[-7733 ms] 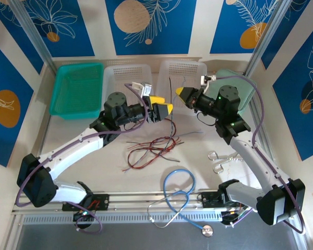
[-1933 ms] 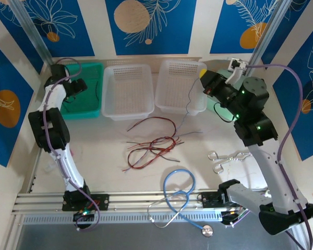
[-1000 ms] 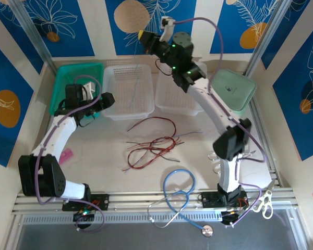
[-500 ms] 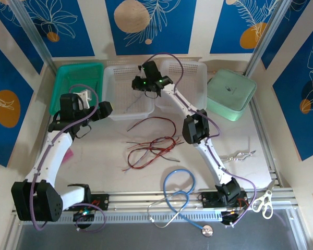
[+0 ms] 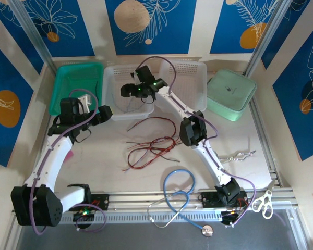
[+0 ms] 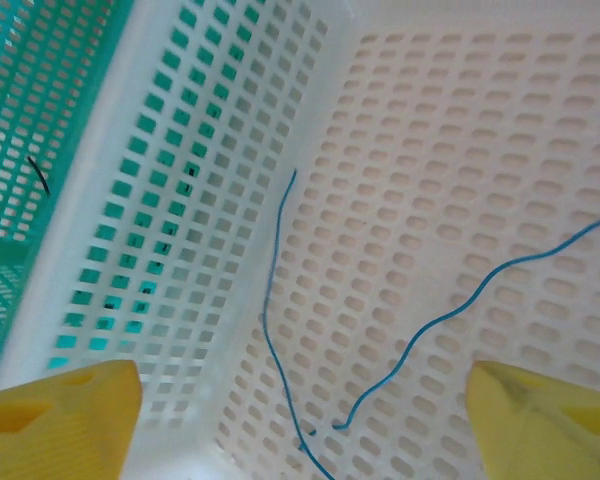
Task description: Untangle the cables
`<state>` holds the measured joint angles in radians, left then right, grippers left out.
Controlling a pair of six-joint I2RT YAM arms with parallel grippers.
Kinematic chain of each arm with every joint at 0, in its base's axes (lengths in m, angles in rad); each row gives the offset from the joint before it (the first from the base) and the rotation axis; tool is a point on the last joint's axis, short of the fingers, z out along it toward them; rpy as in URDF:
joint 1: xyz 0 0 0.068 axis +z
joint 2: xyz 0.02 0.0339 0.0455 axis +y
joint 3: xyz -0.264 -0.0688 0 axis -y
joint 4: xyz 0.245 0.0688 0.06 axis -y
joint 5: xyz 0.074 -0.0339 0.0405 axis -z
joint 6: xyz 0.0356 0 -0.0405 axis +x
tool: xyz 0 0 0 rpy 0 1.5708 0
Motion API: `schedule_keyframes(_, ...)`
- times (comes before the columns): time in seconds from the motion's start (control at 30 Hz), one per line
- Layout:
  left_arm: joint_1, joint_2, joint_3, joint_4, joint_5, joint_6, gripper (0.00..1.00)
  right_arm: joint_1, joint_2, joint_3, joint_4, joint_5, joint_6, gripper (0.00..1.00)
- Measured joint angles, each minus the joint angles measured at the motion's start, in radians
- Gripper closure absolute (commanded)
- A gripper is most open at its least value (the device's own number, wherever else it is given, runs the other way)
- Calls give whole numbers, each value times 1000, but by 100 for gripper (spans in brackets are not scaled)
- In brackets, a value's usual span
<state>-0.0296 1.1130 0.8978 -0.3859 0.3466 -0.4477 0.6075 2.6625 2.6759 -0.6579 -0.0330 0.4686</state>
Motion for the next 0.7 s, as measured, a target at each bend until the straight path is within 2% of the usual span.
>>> schedule_keyframes(0.2,-27,-24,-3,4,-7,-50,1,-6,-190,-46,-48,88,-50,11)
schedule_keyframes(0.3,-71,-46,-4,6,-24,-68,2,-9,-346,-132,-59,138,-61,9)
schedule_keyframes(0.5,-245,-50,-4,-19,-137,-43,4,-23,-707,-473,-60,259,-35,8)
schedule_keyframes(0.7,-431,-8,-5,-37,-261,-10,4,-84,-972,-855,-74,354,21,10)
